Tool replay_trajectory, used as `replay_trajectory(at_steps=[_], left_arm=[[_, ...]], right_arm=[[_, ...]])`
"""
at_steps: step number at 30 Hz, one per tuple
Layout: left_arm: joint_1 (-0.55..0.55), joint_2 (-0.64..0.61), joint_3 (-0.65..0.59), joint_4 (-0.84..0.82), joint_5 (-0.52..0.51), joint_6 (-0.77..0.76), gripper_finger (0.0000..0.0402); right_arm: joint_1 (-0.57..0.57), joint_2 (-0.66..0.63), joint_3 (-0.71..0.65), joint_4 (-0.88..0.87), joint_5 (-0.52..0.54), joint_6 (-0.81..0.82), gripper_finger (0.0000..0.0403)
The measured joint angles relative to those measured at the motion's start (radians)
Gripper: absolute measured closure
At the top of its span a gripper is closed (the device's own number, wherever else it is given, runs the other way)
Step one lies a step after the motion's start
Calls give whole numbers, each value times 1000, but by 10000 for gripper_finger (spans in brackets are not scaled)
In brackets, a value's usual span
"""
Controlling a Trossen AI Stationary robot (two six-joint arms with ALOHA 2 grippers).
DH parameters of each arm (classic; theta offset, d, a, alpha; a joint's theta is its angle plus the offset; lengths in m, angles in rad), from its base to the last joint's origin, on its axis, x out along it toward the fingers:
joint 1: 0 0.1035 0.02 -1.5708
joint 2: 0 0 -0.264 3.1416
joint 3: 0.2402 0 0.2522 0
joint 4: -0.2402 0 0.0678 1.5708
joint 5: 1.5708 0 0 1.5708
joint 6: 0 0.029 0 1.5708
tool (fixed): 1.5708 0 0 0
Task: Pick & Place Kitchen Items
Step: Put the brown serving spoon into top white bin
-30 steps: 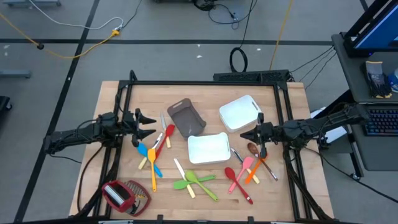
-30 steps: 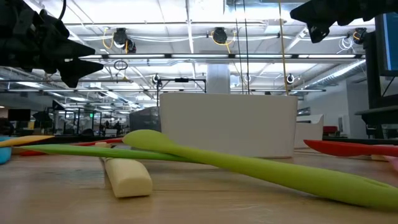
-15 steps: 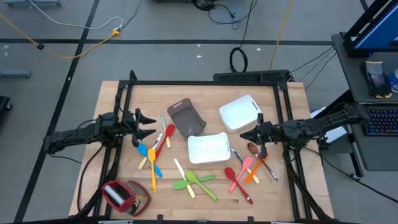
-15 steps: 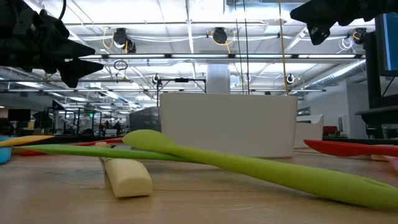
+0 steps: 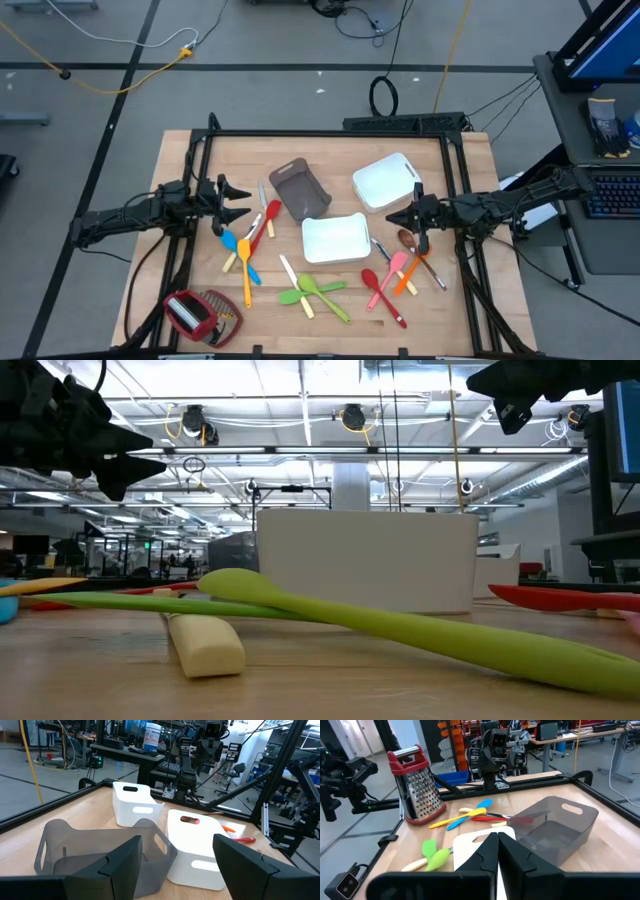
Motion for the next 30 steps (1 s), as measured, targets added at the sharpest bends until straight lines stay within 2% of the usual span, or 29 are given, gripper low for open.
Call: replay_trajectory(at_steps=[8,17,30], left_arm=[[0,0,0,0,0,0,151],[0,0,0,0,0,0,151],[0,0,0,0,0,0,151]], right_arm=[[0,0,0,-18,0,-75,399],[0,0,-1,-148,2,-357,399],[0,0,-1,-121,0,-197,399]])
